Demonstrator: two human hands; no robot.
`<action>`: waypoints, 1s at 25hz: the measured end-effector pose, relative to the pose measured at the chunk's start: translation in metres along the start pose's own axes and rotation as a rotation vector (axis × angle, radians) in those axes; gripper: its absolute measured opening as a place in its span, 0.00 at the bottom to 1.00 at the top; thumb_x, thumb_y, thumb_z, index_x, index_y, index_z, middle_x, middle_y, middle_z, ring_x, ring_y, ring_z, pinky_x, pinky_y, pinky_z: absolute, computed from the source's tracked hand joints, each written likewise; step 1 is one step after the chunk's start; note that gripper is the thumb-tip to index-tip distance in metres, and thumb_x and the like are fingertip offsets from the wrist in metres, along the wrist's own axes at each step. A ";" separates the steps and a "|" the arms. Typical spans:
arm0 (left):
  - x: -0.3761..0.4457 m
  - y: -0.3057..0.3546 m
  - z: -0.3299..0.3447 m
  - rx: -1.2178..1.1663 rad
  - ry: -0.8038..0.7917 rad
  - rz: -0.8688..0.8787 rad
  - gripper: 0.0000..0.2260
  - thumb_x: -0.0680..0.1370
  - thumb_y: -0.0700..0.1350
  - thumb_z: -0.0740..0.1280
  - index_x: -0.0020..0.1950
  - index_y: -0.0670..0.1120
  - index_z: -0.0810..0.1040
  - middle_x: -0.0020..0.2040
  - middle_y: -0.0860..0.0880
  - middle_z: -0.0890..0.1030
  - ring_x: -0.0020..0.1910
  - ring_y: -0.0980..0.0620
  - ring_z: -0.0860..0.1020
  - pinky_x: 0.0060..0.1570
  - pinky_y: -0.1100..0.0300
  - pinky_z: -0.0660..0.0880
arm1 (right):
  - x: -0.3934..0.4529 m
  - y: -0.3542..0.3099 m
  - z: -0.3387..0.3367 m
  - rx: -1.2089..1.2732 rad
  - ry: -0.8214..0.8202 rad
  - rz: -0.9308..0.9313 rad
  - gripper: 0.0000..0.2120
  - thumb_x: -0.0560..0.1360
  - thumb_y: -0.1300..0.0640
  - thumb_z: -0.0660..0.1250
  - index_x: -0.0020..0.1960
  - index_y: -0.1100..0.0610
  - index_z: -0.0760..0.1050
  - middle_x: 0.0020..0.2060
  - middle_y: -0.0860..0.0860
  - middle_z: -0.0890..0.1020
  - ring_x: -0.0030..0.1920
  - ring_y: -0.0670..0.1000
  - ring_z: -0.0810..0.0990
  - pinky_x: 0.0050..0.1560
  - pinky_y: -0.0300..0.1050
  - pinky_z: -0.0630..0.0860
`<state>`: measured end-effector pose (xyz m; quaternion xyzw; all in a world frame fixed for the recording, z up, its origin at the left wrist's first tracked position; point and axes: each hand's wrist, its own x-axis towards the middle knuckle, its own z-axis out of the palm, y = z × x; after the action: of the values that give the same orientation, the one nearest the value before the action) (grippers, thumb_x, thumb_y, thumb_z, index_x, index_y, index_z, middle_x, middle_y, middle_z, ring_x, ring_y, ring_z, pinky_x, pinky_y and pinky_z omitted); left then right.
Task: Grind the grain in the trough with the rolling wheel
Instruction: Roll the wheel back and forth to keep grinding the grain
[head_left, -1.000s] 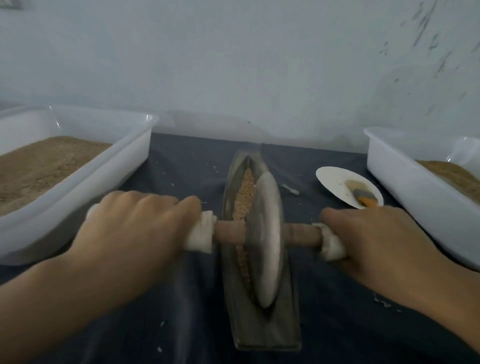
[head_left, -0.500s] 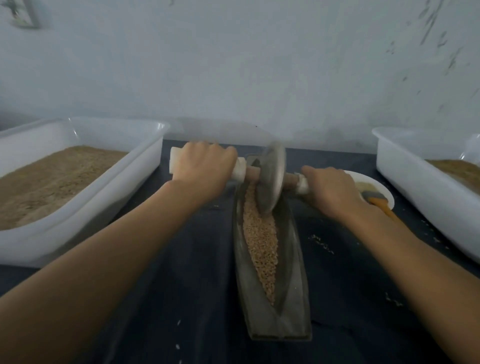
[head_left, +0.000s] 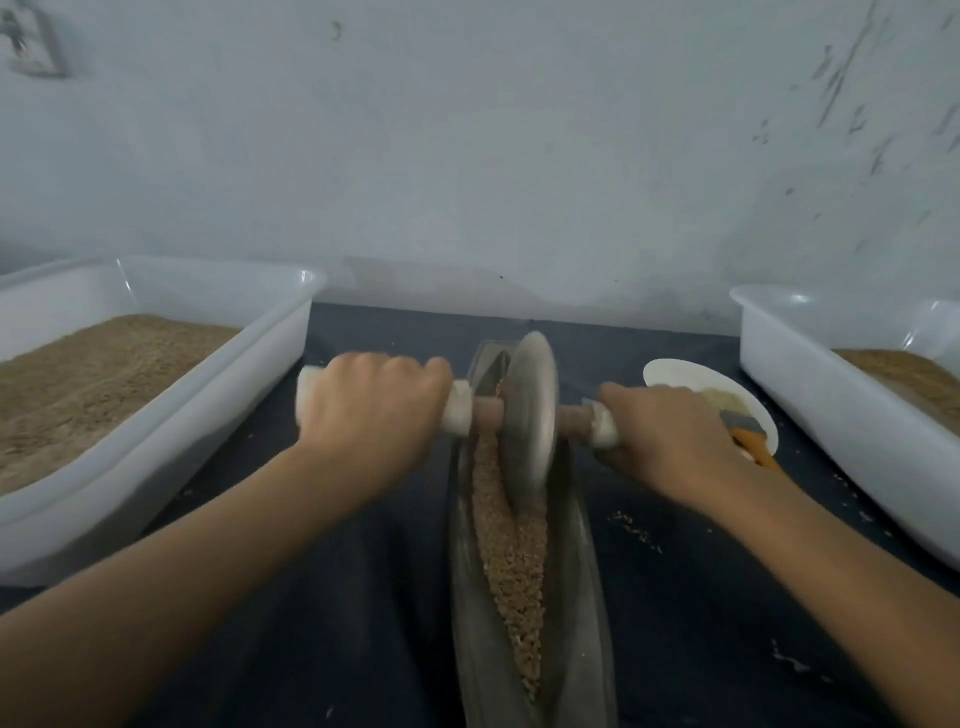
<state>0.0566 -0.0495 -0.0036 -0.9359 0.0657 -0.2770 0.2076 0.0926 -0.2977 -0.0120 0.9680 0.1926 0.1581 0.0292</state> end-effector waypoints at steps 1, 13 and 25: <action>0.018 0.002 0.002 0.002 -0.004 -0.012 0.14 0.72 0.49 0.68 0.43 0.51 0.62 0.39 0.53 0.79 0.38 0.49 0.79 0.28 0.59 0.57 | 0.016 0.002 0.005 0.013 -0.001 0.045 0.12 0.73 0.44 0.65 0.45 0.48 0.63 0.41 0.49 0.79 0.42 0.56 0.78 0.37 0.48 0.68; -0.078 -0.015 -0.032 -0.348 0.009 0.173 0.27 0.51 0.53 0.77 0.35 0.56 0.60 0.24 0.55 0.65 0.20 0.53 0.67 0.23 0.65 0.58 | -0.089 -0.020 -0.037 -0.047 0.198 -0.254 0.35 0.43 0.47 0.78 0.36 0.46 0.55 0.25 0.43 0.61 0.20 0.47 0.69 0.23 0.35 0.52; -0.013 -0.004 0.005 -0.174 -0.161 -0.004 0.14 0.74 0.56 0.65 0.43 0.56 0.59 0.36 0.55 0.72 0.37 0.52 0.74 0.36 0.58 0.63 | -0.012 -0.012 -0.020 -0.064 0.003 -0.114 0.13 0.71 0.49 0.69 0.46 0.48 0.64 0.43 0.48 0.80 0.43 0.54 0.79 0.38 0.47 0.69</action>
<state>0.0485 -0.0412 -0.0119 -0.9697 0.0709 -0.1946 0.1299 0.0716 -0.2906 0.0021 0.9538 0.2424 0.1635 0.0691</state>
